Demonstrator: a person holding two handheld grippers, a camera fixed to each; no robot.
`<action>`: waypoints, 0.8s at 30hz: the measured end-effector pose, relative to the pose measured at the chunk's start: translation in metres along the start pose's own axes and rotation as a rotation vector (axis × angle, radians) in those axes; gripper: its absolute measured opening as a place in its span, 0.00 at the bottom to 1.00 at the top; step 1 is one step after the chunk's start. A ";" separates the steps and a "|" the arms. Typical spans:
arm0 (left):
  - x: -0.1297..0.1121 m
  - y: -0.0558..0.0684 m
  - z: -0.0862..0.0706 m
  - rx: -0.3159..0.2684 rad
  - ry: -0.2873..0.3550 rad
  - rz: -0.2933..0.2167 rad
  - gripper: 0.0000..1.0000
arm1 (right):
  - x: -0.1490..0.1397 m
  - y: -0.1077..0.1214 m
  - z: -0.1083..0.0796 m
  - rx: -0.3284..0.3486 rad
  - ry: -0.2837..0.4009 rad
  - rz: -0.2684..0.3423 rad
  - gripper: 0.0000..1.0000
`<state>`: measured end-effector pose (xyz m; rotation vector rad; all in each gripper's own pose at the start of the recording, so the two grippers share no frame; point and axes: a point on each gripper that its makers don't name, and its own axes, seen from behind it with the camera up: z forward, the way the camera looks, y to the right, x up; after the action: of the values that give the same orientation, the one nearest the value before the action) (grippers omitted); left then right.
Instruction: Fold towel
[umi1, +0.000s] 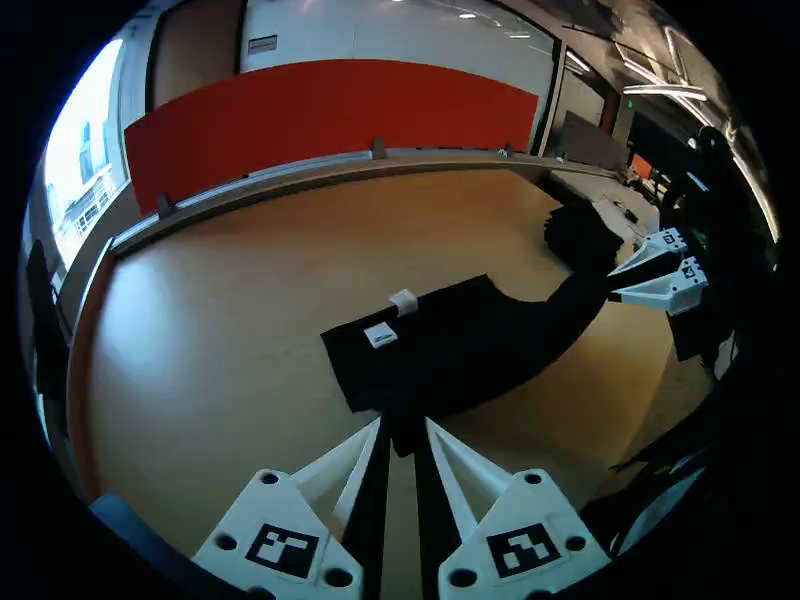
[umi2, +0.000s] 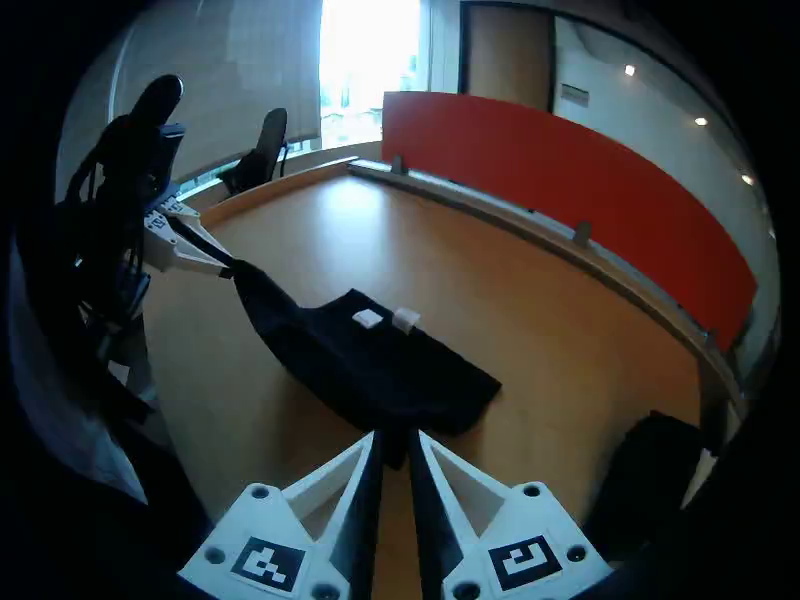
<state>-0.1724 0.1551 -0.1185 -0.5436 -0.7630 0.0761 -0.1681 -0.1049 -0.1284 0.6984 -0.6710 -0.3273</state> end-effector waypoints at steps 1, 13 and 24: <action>0.000 0.000 0.001 0.000 -0.001 -0.001 0.16 | 0.000 0.000 0.000 0.000 -0.001 0.000 0.17; 0.000 -0.004 0.016 0.002 -0.011 -0.020 0.16 | -0.003 0.009 0.013 -0.010 -0.024 -0.010 0.17; 0.008 -0.020 0.053 0.029 -0.022 -0.034 0.16 | -0.006 0.034 0.047 -0.031 -0.067 0.013 0.17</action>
<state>-0.2053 0.1632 -0.0723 -0.5028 -0.7908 0.0617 -0.2019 -0.0999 -0.0810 0.6557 -0.7329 -0.3495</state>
